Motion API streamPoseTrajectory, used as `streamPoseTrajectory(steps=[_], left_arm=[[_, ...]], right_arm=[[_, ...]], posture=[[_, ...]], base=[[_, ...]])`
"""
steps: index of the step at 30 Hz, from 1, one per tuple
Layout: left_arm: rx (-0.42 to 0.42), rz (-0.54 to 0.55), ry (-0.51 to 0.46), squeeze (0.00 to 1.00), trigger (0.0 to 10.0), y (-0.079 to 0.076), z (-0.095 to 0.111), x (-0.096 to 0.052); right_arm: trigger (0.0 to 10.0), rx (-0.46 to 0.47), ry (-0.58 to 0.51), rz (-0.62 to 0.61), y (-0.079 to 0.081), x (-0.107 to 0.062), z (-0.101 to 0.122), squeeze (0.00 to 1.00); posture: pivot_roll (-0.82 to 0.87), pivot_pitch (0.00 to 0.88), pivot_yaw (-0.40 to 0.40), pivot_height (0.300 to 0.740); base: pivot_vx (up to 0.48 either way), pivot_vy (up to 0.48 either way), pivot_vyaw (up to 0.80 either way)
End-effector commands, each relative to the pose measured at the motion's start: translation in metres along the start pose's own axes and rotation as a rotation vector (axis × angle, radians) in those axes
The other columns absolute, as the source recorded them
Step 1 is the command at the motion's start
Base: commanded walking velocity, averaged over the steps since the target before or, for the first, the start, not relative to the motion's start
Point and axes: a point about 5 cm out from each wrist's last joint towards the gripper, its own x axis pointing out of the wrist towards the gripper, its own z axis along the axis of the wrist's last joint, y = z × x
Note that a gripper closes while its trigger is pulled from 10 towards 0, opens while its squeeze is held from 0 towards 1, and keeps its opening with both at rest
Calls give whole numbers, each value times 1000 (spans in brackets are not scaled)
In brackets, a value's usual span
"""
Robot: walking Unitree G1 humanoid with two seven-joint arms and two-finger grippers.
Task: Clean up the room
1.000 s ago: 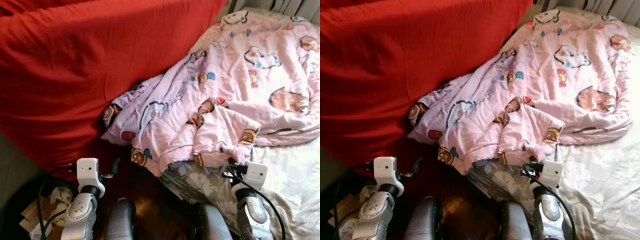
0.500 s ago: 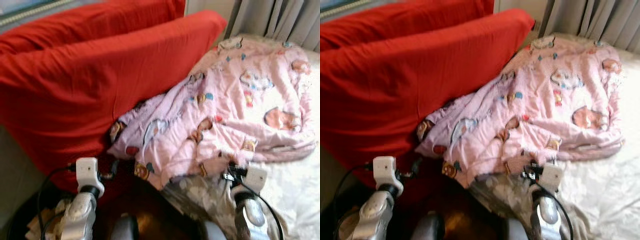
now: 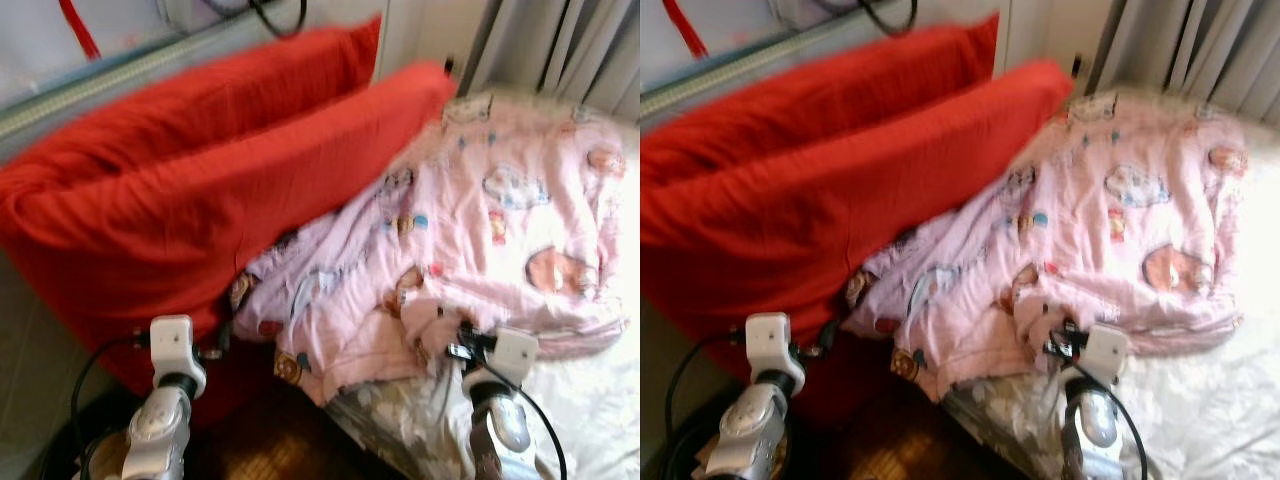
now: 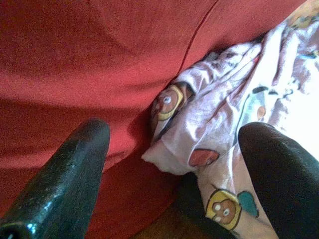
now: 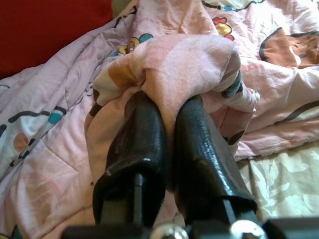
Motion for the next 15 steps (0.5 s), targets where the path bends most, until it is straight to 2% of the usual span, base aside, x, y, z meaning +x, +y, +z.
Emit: streamPoseTrajectory(steps=[1,6,8,9,11,15], left_arm=[[-6,39,87,0,10000,10,-19,-9],[-4,60,160,0,10000,18,-34,-16],[1,76,253,0,10000,24,-51,-26],[1,76,253,0,10000,24,-51,-26],[12,81,318,0,10000,27,-63,-34],[31,73,427,0,10000,23,-84,-47]], right_arm=[[10000,18,-2,-12,0,-2,-1,0],[10000,16,1,-13,0,-2,-2,0],[10000,11,7,-16,-2,-3,-3,0],[10000,11,7,-16,-2,-3,-3,0],[10000,7,11,-25,-4,-3,-3,0],[10000,1,14,-37,-7,-2,-3,0]], posture=[[76,131,-3,740],[76,135,-2,740],[80,137,0,740],[80,137,0,740],[80,137,0,740],[82,145,0,740]], base=[[0,0,0],[0,0,0],[0,0,0],[0,0,0],[0,0,0],[0,0,0]])
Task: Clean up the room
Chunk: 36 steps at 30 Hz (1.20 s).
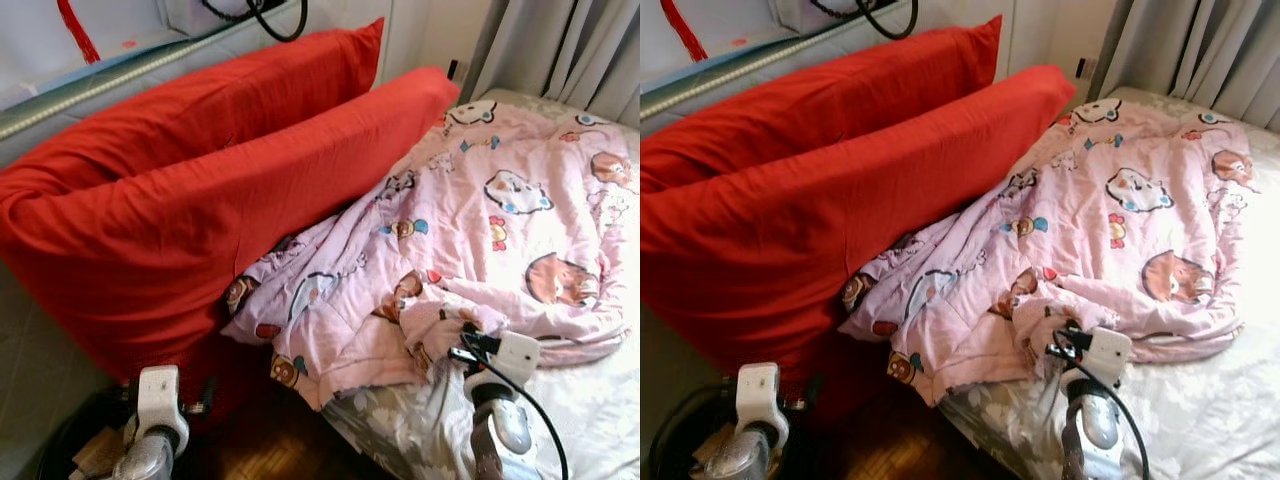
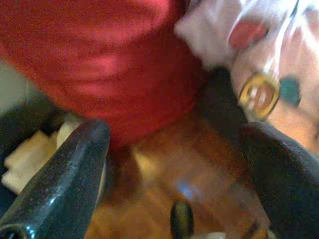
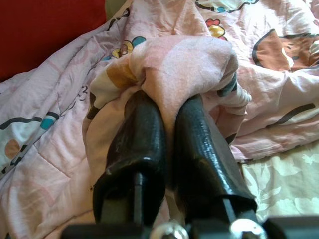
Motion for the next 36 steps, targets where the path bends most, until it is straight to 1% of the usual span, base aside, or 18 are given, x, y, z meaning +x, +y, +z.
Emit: streamPoseTrajectory(steps=[1,2,5,6,8,9,12,15,19,26,36], left_arm=[[25,-6,63,0,10000,-2,-12,-3],[25,-6,71,0,10000,-3,-14,-3],[14,6,134,0,10000,-7,-27,-7],[6,-3,170,0,10000,-9,-34,-9],[0,-13,209,0,10000,-11,-41,-11],[0,-13,209,0,10000,-11,-41,-11],[4,-22,277,0,10000,-12,-53,-16],[-2,-5,320,0,10000,-10,-64,-23],[-3,-1,337,0,10000,-9,-69,-26],[-23,-5,366,0,10000,-14,-77,-30],[-21,-13,361,0,10000,-14,-76,-30]], right_arm=[[10000,-4,14,-13,-2,-1,-2,0],[10000,-6,15,-13,-2,-1,-2,0],[10000,-3,11,-16,-2,-1,-2,0],[10000,-3,10,-17,-2,-2,-2,0],[10000,-2,11,-15,-2,-2,-2,0],[10000,-2,11,-15,-2,-2,-2,0],[10000,-2,13,-15,-1,-3,-3,0],[10000,-1,13,-15,-1,-3,-4,0],[10000,-2,12,-15,-2,-3,-4,0],[10000,-8,16,-7,-1,-3,-4,0],[10000,-6,11,-9,0,-3,-4,0]], posture=[[82,145,0,740],[82,145,0,740],[76,156,-4,740],[78,153,-5,740],[78,151,-5,740],[78,151,-5,740],[76,145,-4,740],[70,141,-4,740],[72,137,-4,740],[71,125,-4,740],[69,111,-3,740]], base=[[0,0,0],[0,0,0],[0,0,0],[0,0,0],[0,0,0],[0,0,0],[0,0,0],[0,0,0],[0,0,0],[0,0,0],[0,0,0]])
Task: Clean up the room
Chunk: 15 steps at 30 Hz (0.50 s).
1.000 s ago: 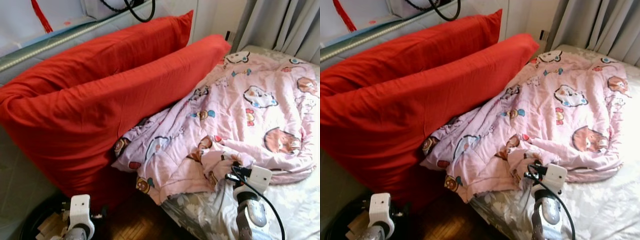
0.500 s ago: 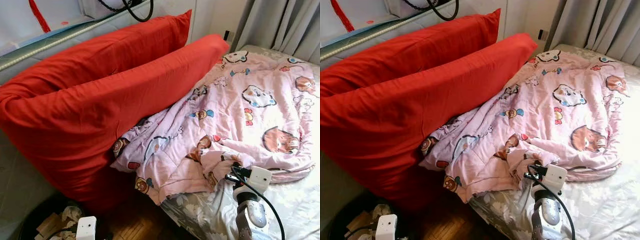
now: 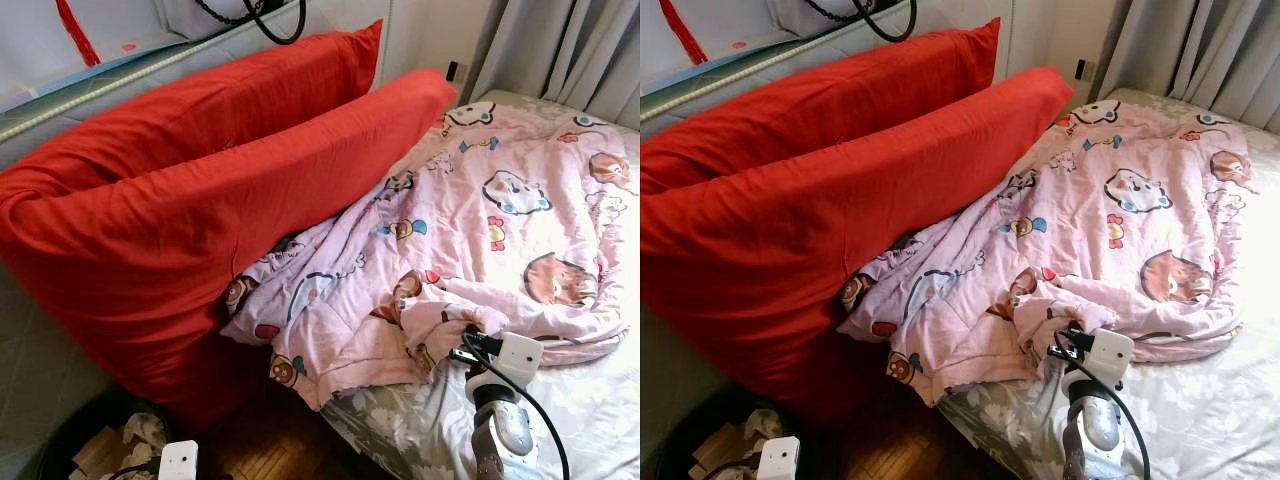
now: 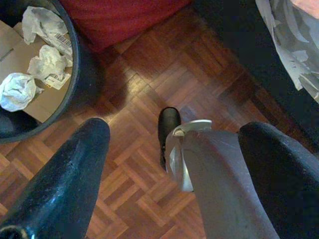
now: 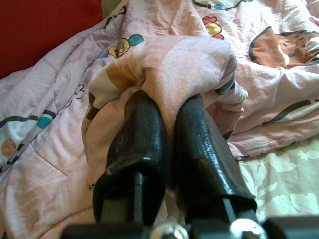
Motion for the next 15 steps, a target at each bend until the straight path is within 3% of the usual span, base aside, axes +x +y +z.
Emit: streamPoseTrajectory(steps=[1,15], left_arm=[[3,7,35,0,10000,5,-9,-3],[-8,12,25,0,10000,4,-6,-2]], right_arm=[[10000,-5,4,-2,-1,-2,-2,0],[10000,-11,-20,1,1,1,3,0]], posture=[[68,109,-3,740],[75,131,-9,740]], base=[[0,0,0],[0,0,0]])
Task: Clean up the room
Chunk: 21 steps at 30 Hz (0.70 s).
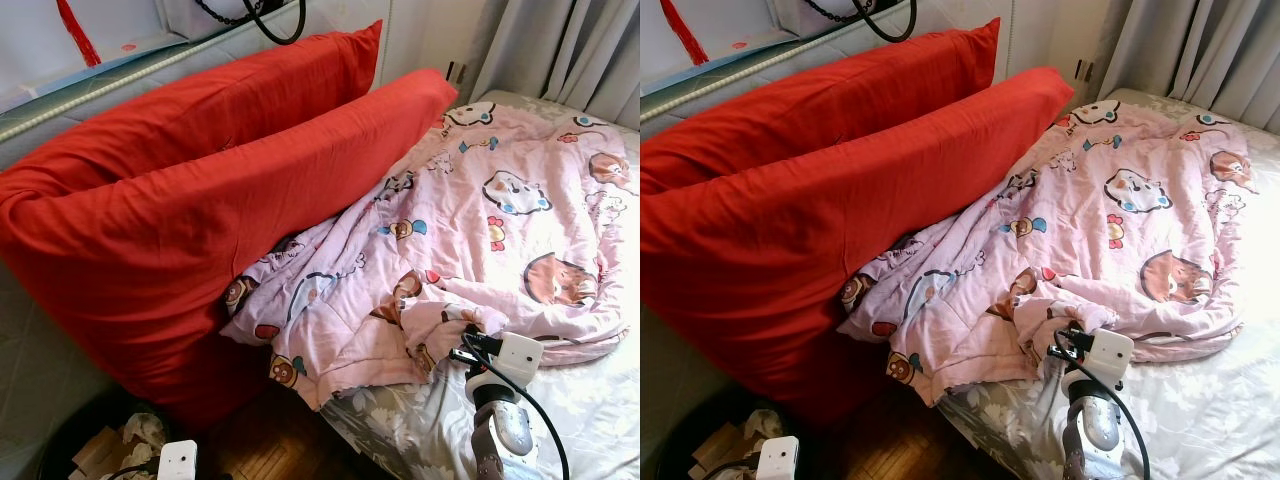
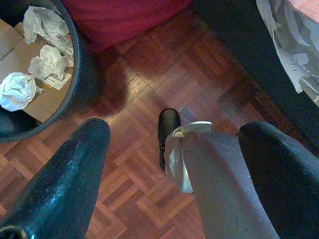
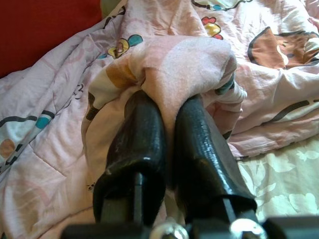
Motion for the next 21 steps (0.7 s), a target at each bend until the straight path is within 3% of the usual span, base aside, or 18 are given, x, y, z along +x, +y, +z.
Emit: streamPoseTrajectory(steps=[1,18,21], left_arm=[[3,7,29,0,10000,3,-7,-2],[-13,6,24,0,10000,1,-3,0],[-14,6,25,0,10000,0,-3,0]], right_arm=[[10000,-6,-20,5,1,0,3,0],[10000,-2,-36,-1,2,2,7,0],[10000,0,-36,0,3,2,7,0]], posture=[[75,131,-9,740],[76,153,-7,740],[79,155,-6,740]], base=[[0,0,0],[0,0,0],[-241,0,0]])
